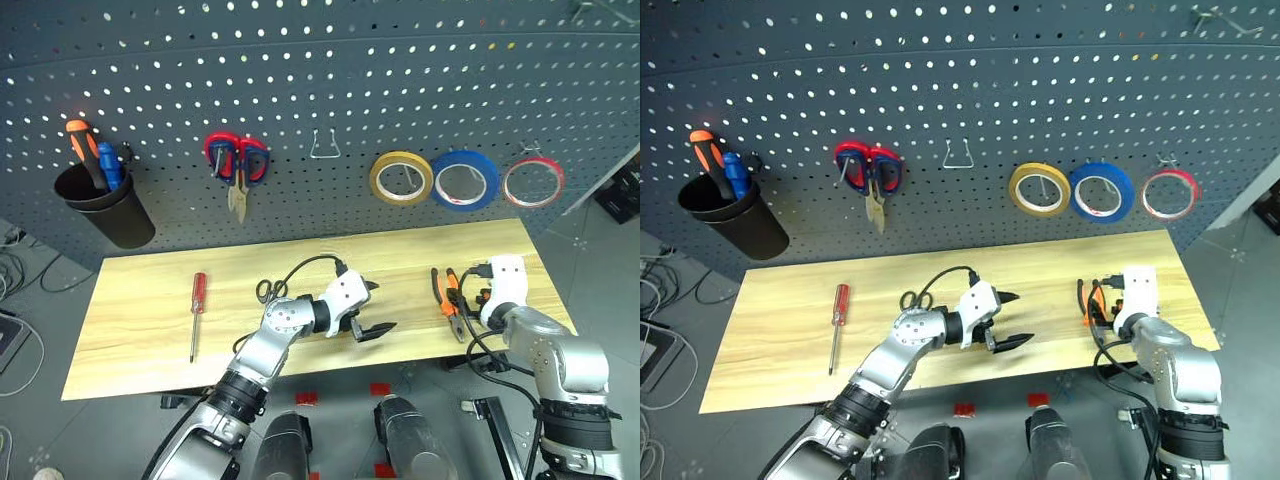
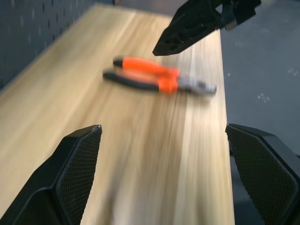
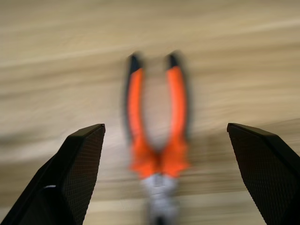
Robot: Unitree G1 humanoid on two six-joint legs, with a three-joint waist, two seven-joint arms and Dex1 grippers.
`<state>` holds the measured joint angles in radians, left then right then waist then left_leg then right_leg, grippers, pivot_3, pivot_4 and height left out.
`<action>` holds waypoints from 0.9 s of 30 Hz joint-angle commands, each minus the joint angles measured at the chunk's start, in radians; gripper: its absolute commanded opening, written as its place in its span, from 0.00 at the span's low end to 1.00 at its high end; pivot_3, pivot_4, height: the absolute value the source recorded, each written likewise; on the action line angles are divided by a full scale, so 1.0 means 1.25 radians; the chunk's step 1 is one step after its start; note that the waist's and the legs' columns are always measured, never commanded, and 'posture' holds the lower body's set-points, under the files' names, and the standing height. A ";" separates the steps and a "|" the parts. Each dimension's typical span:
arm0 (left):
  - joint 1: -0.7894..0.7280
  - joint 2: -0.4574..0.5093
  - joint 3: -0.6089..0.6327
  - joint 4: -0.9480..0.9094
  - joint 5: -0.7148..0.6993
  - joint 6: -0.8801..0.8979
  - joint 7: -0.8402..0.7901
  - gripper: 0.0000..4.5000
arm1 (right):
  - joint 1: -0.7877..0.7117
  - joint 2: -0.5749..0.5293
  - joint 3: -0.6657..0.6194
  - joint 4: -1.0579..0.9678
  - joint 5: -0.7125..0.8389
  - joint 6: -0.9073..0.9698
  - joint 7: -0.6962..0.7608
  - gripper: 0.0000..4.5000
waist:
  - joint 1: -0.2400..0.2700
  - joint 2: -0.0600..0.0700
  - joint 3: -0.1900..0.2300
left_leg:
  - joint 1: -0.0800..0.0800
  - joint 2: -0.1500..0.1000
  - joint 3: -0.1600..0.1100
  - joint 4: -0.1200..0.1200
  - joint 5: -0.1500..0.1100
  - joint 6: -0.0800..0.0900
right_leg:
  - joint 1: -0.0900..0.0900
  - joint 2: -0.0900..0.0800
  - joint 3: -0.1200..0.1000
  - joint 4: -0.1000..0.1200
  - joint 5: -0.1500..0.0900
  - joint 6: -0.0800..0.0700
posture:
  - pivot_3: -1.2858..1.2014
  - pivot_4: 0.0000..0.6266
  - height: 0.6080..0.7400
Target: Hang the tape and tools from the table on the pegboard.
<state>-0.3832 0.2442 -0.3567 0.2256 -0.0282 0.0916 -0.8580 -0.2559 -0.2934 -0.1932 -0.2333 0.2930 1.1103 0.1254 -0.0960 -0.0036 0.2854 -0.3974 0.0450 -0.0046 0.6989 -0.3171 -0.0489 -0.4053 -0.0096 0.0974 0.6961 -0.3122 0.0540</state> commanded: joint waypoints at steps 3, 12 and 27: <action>0.026 0.015 0.010 -0.076 -0.010 0.007 0.006 1.00 | -0.030 0.018 0.006 0.003 0.006 0.042 -0.003 0.99 | 0.012 -0.002 0.015 | 0.000 0.000 -0.001 0.000 0.000 0.000 | -0.001 0.000 -0.001 0.000 0.000 0.000 | 0.50 0.64 1.00; 0.046 0.019 0.018 -0.127 -0.014 0.044 0.032 1.00 | -0.059 -0.040 0.051 0.127 -0.052 -0.053 0.011 0.99 | 0.018 -0.006 0.033 | -0.001 0.000 -0.002 0.000 0.000 0.000 | -0.001 -0.001 -0.001 0.001 0.000 0.000 | 0.51 0.66 1.00; 0.039 0.012 0.028 -0.112 -0.021 0.048 0.042 1.00 | -0.120 -0.086 0.062 0.049 -0.052 -0.006 0.055 0.99 | 0.032 -0.006 0.049 | -0.002 0.001 -0.002 0.000 0.000 0.000 | -0.002 -0.001 -0.001 0.000 0.000 0.000 | 0.50 0.65 1.00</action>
<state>-0.3385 0.2670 -0.3243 0.0955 -0.0411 0.1528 -0.8118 -0.4133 -0.3795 -0.1137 -0.1257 0.2232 1.0832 0.1783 -0.0561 -0.0116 0.3467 -0.3994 0.0458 -0.0070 0.6983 -0.3168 -0.0490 -0.4080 -0.0103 0.0957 0.6962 -0.3122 0.0541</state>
